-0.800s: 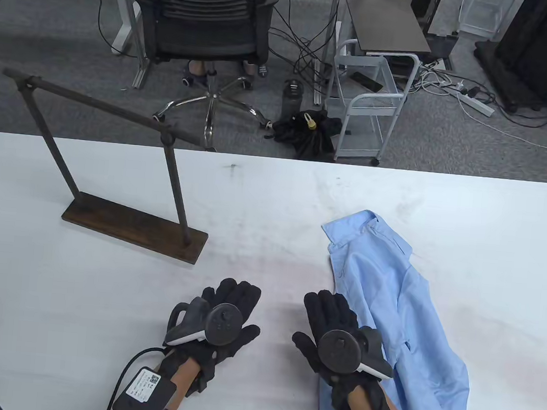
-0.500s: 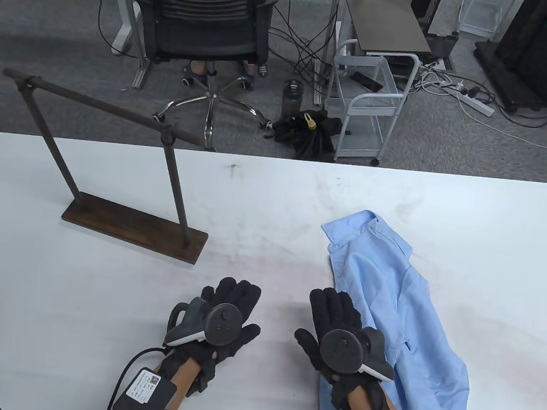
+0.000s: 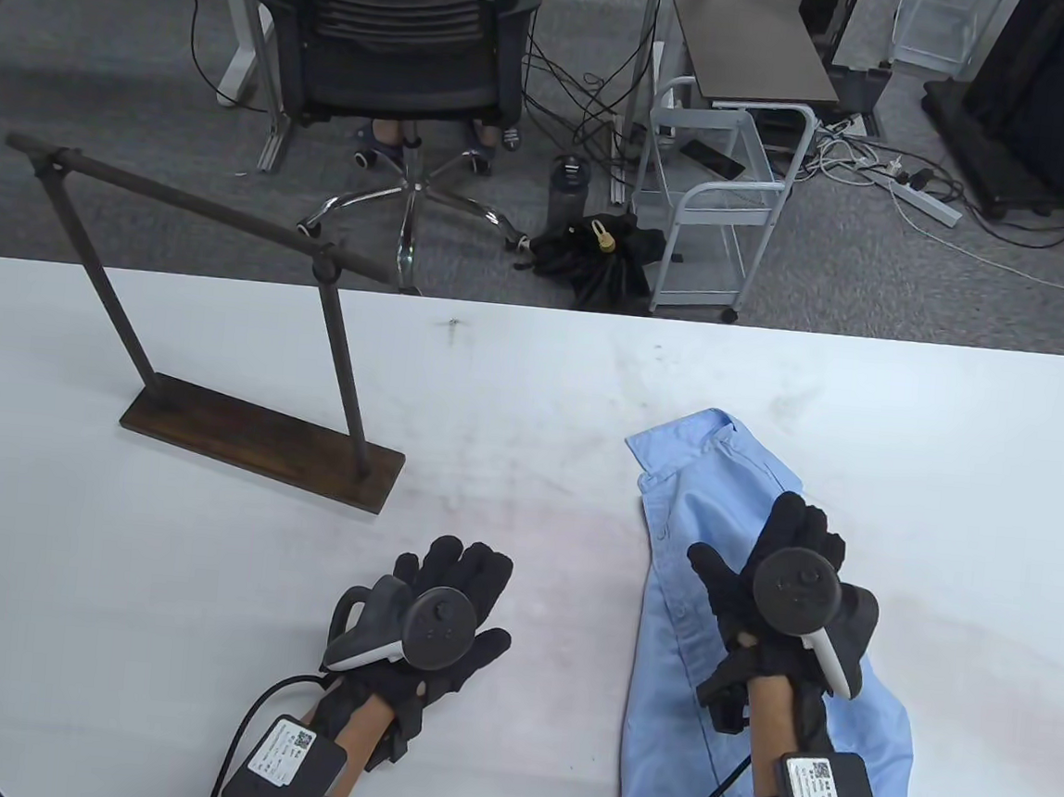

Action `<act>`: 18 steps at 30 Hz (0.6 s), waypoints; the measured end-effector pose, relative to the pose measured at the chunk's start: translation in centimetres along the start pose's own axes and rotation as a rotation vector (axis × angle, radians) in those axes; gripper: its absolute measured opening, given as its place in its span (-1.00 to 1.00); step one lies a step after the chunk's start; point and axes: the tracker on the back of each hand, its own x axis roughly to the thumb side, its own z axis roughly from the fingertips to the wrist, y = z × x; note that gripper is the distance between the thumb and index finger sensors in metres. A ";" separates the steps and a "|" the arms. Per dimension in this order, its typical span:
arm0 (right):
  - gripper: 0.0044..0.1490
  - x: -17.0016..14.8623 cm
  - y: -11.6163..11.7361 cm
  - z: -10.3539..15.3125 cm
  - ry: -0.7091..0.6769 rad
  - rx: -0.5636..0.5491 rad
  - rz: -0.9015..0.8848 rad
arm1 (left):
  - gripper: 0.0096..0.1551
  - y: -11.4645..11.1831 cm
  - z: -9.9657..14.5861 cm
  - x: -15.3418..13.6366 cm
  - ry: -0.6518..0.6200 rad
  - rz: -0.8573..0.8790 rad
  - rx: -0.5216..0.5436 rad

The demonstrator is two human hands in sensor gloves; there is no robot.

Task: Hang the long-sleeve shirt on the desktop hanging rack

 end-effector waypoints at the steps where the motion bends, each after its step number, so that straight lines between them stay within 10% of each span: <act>1: 0.48 -0.2 0.2 -0.2 0.011 0.009 0.011 | -0.07 0.0 0.0 0.0 -0.001 0.000 -0.001; 18: 0.65 -2.8 6.8 -4.8 0.114 0.329 0.000 | -0.09 -1.9 -1.6 -0.8 0.009 0.022 -0.077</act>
